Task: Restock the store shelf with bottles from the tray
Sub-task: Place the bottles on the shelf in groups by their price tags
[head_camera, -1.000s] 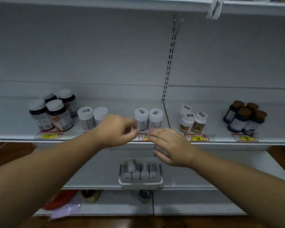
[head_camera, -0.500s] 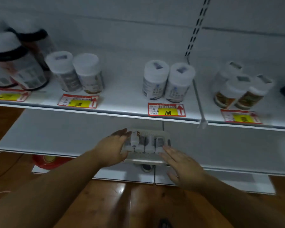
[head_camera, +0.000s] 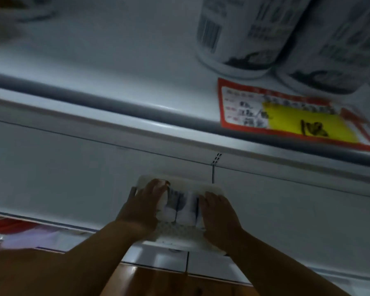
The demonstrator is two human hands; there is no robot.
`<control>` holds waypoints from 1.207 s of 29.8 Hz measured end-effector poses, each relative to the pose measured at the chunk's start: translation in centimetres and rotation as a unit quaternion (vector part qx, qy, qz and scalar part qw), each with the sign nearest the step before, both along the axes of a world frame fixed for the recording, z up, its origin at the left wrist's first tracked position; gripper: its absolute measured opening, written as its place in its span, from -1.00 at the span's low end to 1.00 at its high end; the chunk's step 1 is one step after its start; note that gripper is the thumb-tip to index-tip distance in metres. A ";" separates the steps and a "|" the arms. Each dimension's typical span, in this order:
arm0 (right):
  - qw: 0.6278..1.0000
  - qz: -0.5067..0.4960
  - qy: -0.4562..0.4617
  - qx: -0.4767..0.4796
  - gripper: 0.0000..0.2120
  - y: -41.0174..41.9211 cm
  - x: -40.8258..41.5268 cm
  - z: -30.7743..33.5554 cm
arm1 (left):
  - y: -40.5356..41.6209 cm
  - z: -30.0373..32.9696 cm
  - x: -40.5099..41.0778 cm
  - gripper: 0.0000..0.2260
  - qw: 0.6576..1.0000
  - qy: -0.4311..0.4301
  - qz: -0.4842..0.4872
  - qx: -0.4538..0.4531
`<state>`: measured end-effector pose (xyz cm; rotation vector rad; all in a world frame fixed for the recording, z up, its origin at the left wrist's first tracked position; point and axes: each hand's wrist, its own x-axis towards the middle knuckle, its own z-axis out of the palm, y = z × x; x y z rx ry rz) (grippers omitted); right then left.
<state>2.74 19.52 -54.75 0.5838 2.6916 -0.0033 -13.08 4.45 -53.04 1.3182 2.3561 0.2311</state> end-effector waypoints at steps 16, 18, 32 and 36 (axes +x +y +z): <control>0.953 -0.133 0.164 -0.216 -0.25 -2.6 6.0 9.3 | -1.8 6.7 1.9 -0.43 0.984 -0.143 0.046 0.100; 0.931 -0.158 0.196 -0.265 -0.31 -4.2 7.6 13.8 | -3.8 10.8 2.9 -0.46 0.959 -0.245 0.042 0.136; 0.602 -0.371 0.310 -0.635 -0.50 -8.3 16.6 42.2 | -4.1 40.8 10.8 -0.69 0.783 -0.602 0.077 0.133; 0.601 -0.321 0.309 -0.664 -0.48 -6.5 18.1 45.8 | -1.9 44.6 12.7 -0.71 0.802 -0.578 0.054 0.140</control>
